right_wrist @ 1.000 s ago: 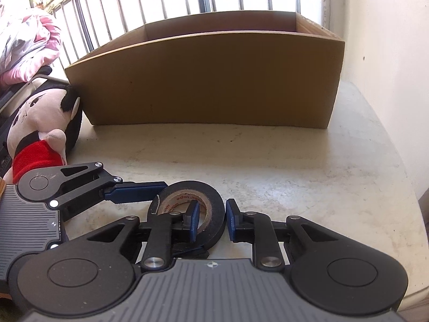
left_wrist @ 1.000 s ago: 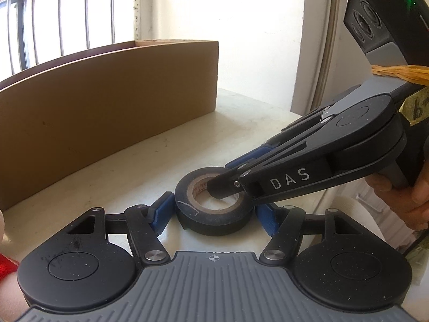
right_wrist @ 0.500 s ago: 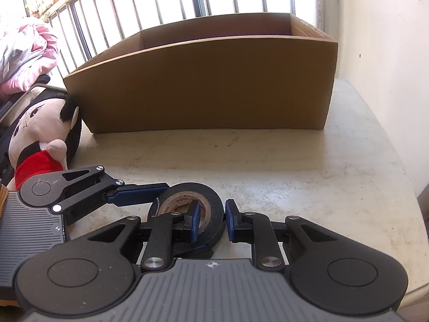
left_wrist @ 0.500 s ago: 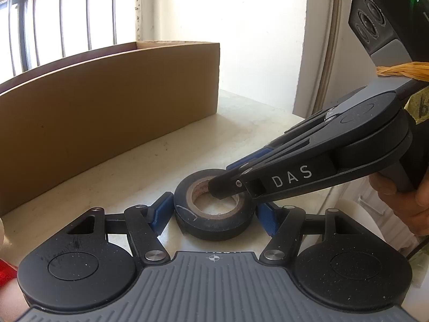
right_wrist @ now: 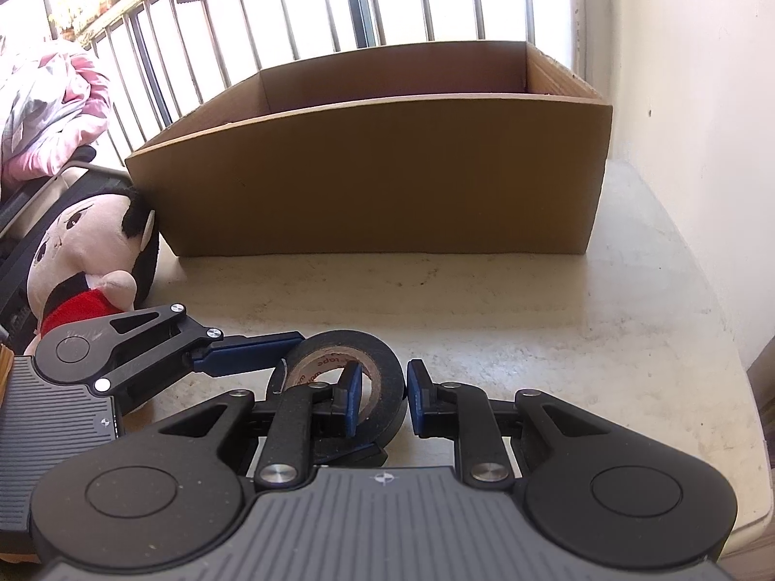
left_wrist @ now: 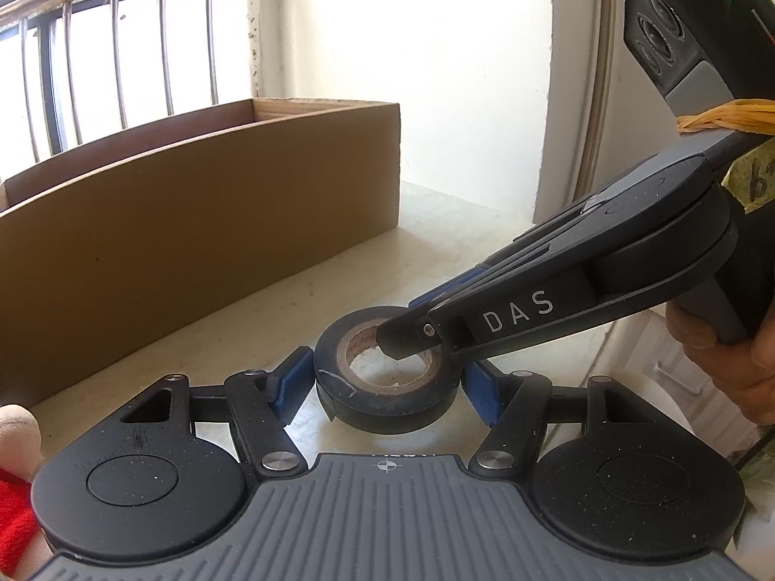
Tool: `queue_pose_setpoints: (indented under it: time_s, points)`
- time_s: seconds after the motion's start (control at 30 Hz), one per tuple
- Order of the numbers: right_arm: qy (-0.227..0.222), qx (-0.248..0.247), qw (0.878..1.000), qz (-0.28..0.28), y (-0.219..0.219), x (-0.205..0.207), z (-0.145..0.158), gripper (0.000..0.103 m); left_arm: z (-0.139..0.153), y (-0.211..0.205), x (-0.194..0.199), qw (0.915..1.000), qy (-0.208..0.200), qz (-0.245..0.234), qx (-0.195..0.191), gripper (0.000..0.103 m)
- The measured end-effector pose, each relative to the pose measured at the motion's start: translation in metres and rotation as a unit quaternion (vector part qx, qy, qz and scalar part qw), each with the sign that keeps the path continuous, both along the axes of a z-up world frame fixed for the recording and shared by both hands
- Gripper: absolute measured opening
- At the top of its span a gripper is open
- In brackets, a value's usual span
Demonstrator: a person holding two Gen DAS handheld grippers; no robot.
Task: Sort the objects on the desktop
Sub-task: 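Lift the tape roll with the right gripper and carry it over the box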
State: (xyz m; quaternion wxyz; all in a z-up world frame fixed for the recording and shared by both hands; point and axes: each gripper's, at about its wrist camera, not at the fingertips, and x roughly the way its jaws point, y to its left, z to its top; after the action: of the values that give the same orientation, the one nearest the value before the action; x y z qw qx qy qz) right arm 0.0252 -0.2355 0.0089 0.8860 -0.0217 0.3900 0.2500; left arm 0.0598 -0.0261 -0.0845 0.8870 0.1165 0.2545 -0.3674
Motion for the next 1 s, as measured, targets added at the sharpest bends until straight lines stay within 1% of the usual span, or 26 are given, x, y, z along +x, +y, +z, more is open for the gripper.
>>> queue_pose_setpoints:
  time_s: [0.7,0.87,1.0]
  points:
    - [-0.032,0.0,0.999,0.016,0.015,-0.009,0.024,0.022,0.018,0.013,-0.013,0.9992,-0.037,0.016,-0.003,0.066]
    - [-0.044,0.009,0.999,0.022,0.019,-0.005,0.04,0.022,0.027,0.015,-0.013,0.9983,-0.053,0.022,-0.003,0.066]
    - [-0.06,0.023,0.997,0.03,0.027,0.005,0.063,0.022,0.044,0.022,-0.013,0.9965,-0.078,0.029,-0.006,0.066]
